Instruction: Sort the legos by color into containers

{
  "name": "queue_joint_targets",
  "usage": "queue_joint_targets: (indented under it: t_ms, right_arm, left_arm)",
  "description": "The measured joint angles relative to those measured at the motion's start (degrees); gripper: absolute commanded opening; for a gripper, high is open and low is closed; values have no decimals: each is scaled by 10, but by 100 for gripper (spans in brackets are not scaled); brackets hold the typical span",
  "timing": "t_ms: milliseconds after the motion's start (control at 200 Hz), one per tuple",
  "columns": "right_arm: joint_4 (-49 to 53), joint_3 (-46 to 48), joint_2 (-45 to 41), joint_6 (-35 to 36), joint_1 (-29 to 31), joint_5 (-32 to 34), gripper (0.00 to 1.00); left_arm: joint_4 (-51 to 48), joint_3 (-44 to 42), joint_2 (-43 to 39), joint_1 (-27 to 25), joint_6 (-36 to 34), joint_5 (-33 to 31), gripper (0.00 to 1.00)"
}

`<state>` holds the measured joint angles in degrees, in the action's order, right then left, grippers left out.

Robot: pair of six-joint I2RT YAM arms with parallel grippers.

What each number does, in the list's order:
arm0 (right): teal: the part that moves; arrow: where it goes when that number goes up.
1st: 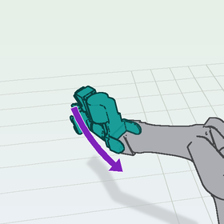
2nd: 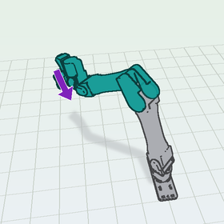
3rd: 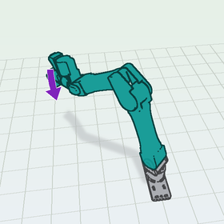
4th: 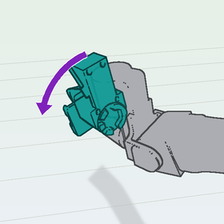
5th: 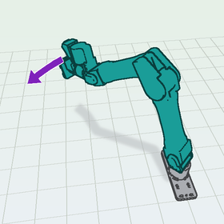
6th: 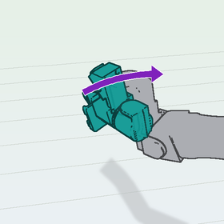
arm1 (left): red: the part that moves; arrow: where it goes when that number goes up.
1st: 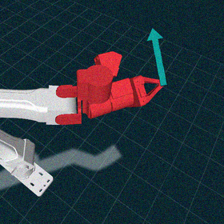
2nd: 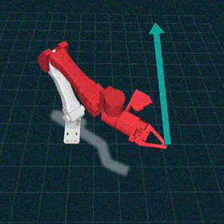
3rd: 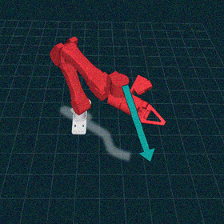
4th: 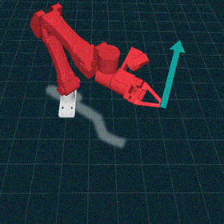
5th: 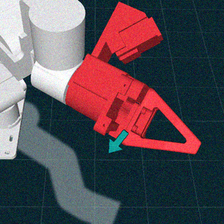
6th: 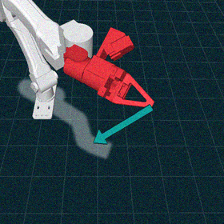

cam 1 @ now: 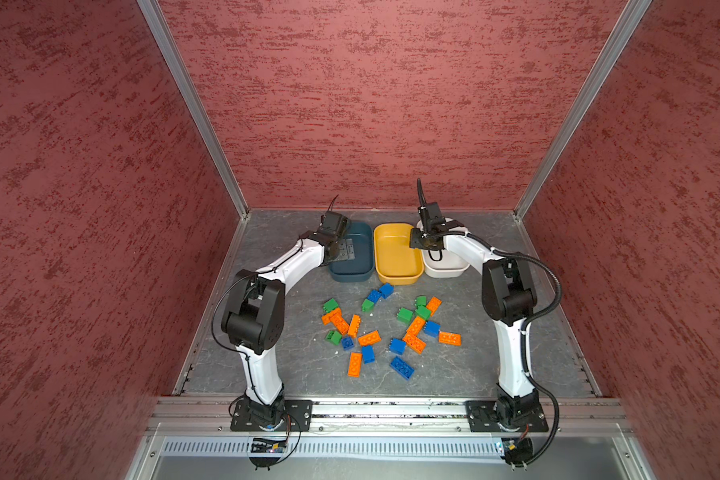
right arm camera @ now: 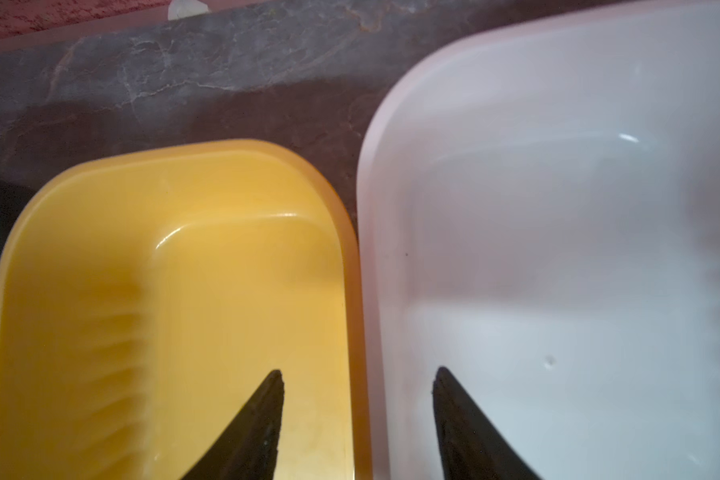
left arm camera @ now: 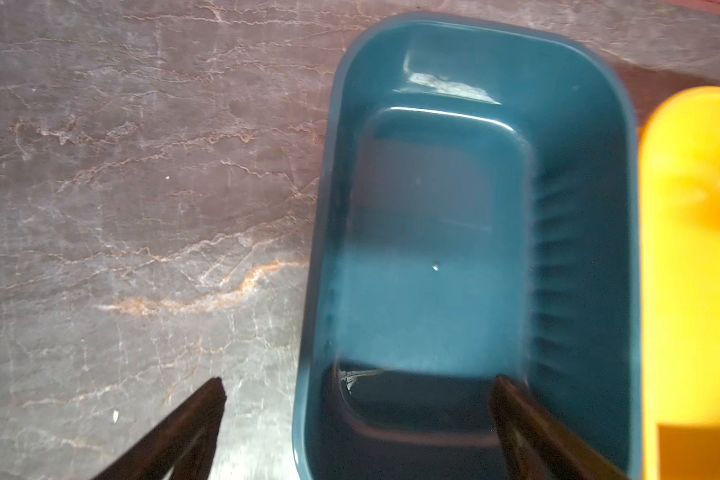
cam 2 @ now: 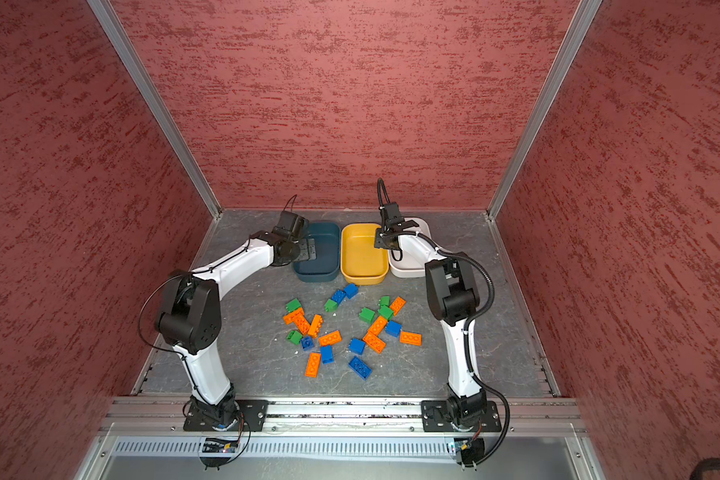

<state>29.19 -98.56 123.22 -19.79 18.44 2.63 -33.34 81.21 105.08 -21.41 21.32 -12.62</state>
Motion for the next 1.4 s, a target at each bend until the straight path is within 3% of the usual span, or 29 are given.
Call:
queue_joint_targets:
  t_ms: [30,55,75,90,306,571,927,1398]
  right_arm:
    - [-9,29,-23,2,0,-1,76]
    - [-13,51,-42,2,0,-1,84]
    - [-19,73,-62,3,0,-2,96]
    - [-25,84,-72,2,0,-2,99]
    - [-178,333,-300,-20,0,9,99]
    - [-336,551,-451,-84,0,60,99]
    - [-358,596,-503,-98,0,64,99]
    - [-353,601,-519,-98,0,76,99]
  left_arm:
    - [1,-7,-9,-6,-3,1,99]
    - [1,-13,-16,-11,-7,4,99]
    - [2,-18,-23,-16,-10,7,100]
    - [3,-22,-27,-20,-14,8,99]
    - [14,-75,-85,-102,-88,40,98]
    - [22,-90,-81,-196,-164,100,79]
    - [19,-26,46,-210,-193,85,73]
    - [48,-3,108,-203,-217,87,57]
